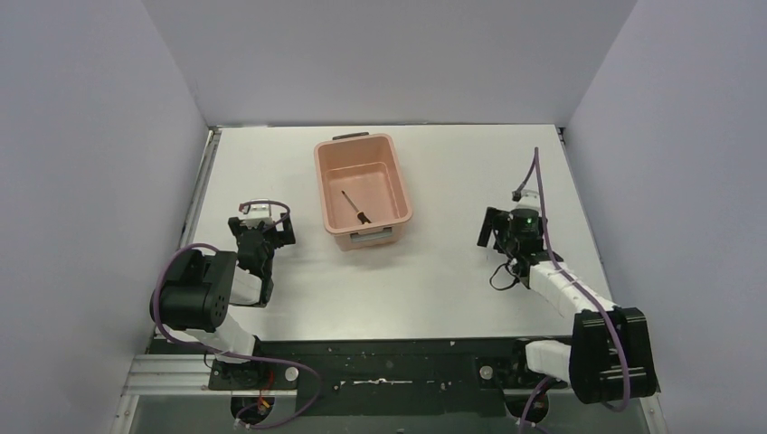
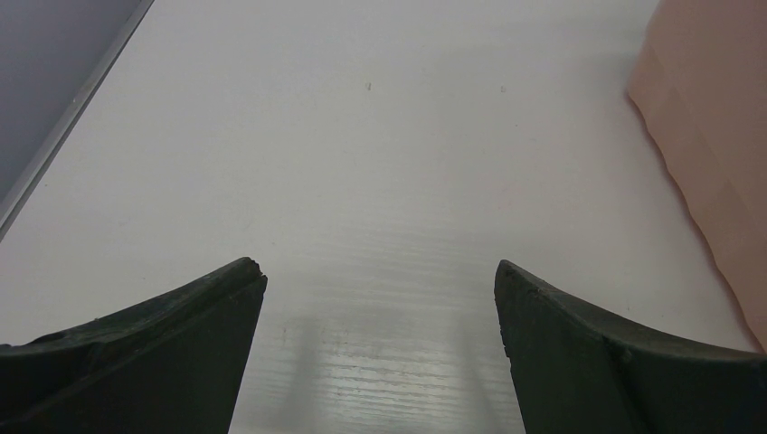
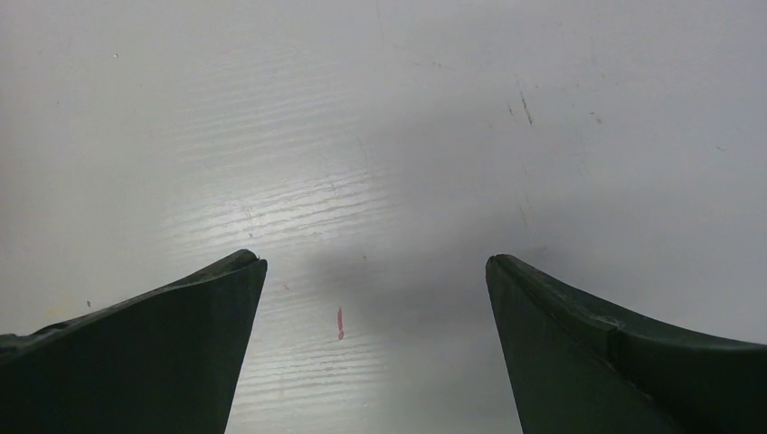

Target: Put the screwdriver in the bin

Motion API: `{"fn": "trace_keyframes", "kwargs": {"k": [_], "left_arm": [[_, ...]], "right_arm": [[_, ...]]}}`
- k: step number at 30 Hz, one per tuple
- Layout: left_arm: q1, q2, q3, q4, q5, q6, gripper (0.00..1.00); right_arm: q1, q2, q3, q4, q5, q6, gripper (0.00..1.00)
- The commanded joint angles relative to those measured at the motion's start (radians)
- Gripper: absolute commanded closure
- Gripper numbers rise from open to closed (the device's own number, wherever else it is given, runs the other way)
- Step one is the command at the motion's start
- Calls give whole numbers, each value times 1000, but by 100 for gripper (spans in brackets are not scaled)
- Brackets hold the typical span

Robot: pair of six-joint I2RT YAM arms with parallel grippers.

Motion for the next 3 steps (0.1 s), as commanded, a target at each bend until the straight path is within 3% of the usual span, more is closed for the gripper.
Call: {"fn": "trace_keyframes", "kwargs": {"k": [1,3], "left_arm": [[5,-6,2,25,11,10,3],[6,-7,1,25,11,11,3]], "right_arm": [[-6,-24,-20,176,15,-10,0],[-6,-22,-22,178,13,-10,0]]}}
